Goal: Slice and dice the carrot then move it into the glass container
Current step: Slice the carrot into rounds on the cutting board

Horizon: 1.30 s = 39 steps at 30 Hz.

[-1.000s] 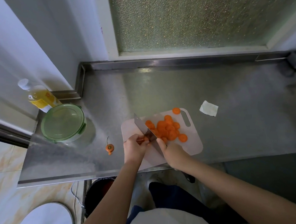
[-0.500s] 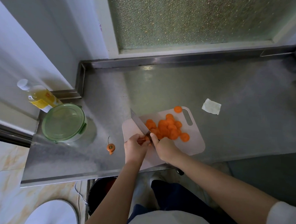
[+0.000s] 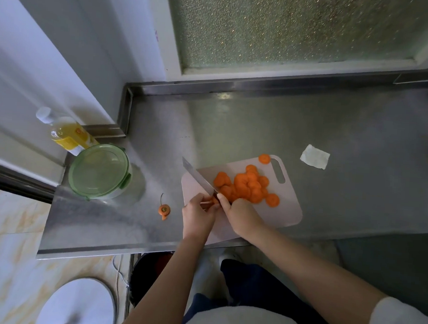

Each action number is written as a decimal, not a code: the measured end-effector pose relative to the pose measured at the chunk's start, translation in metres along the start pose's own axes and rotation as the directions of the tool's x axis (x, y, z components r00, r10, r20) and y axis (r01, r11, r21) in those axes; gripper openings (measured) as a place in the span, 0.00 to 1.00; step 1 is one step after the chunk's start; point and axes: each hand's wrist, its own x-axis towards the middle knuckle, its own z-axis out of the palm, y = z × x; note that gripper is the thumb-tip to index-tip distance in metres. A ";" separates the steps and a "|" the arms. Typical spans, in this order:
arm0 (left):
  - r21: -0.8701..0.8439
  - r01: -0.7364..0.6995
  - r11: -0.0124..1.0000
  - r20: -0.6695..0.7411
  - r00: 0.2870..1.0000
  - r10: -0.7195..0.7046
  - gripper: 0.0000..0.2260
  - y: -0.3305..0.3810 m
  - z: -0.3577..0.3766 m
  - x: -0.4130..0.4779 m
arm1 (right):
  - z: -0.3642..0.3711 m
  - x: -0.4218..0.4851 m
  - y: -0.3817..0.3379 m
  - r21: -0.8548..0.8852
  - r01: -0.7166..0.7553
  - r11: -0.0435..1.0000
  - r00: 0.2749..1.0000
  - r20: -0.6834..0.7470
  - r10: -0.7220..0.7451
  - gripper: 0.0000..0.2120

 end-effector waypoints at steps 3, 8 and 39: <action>-0.019 0.006 1.000 -0.019 1.000 -0.007 0.04 -0.002 0.001 -0.002 | 0.005 0.004 0.004 -0.024 -0.065 0.998 0.997 0.043 0.066 0.21; -0.046 -0.014 0.999 -0.021 1.000 0.013 0.06 -0.001 0.002 -0.003 | -0.002 0.006 0.011 0.034 -0.089 0.995 0.995 0.042 0.087 0.29; -0.004 -0.031 1.000 -0.008 0.999 0.031 0.04 -0.006 0.004 0.004 | -0.016 -0.023 0.011 0.140 -0.091 0.986 0.996 0.012 0.090 0.30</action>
